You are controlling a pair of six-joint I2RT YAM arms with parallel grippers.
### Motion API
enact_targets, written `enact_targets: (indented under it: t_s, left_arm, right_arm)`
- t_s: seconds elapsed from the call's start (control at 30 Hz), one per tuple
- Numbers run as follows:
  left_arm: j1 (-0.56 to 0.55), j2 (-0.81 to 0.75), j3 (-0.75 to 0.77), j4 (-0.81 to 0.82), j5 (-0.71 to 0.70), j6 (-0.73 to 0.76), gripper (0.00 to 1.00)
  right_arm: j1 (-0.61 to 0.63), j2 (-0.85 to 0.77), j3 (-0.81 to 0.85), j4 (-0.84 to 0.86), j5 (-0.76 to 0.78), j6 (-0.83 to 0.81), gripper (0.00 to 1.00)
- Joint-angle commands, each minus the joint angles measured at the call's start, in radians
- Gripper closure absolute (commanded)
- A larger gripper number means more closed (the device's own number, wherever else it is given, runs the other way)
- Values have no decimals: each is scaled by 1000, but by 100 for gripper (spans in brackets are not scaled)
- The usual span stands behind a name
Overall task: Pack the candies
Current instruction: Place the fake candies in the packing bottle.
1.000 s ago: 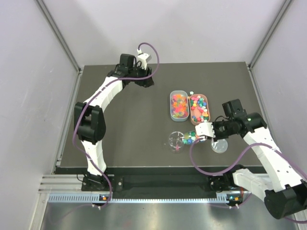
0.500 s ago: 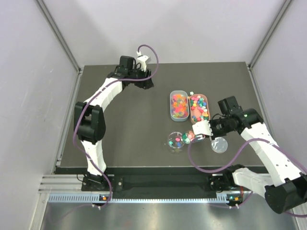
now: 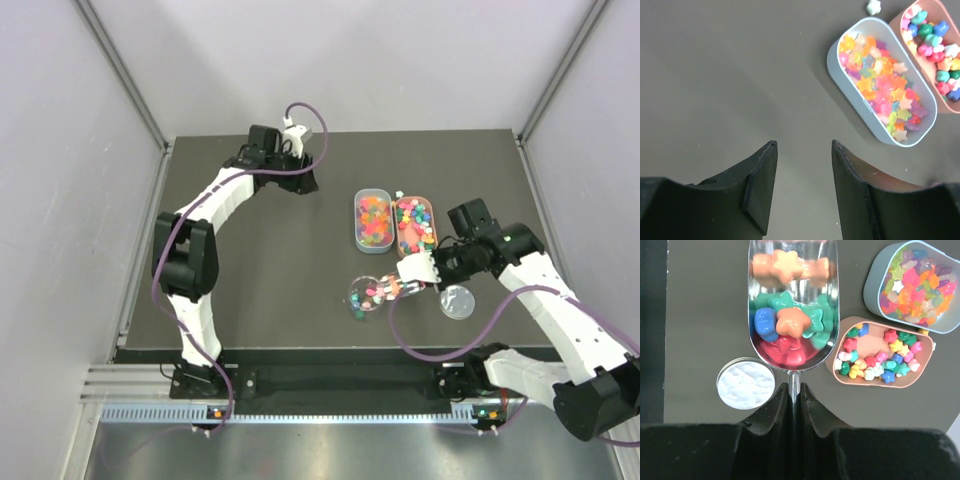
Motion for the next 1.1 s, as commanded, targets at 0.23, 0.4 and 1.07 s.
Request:
enact_targets:
  t_s: [0.23,0.4,1.07]
  left_arm:
    - [22,-95,-68,19,19,19,48]
    - [24,-112,-91,-17,13,36,48]
    - [34,-177,-211,17,8,31,48]
  right_arm:
    - [49,22,92,-11,25,9,100]
    - [69,35,111,-21,52,9,100]
    - [149,85,178,-36,173,41,100]
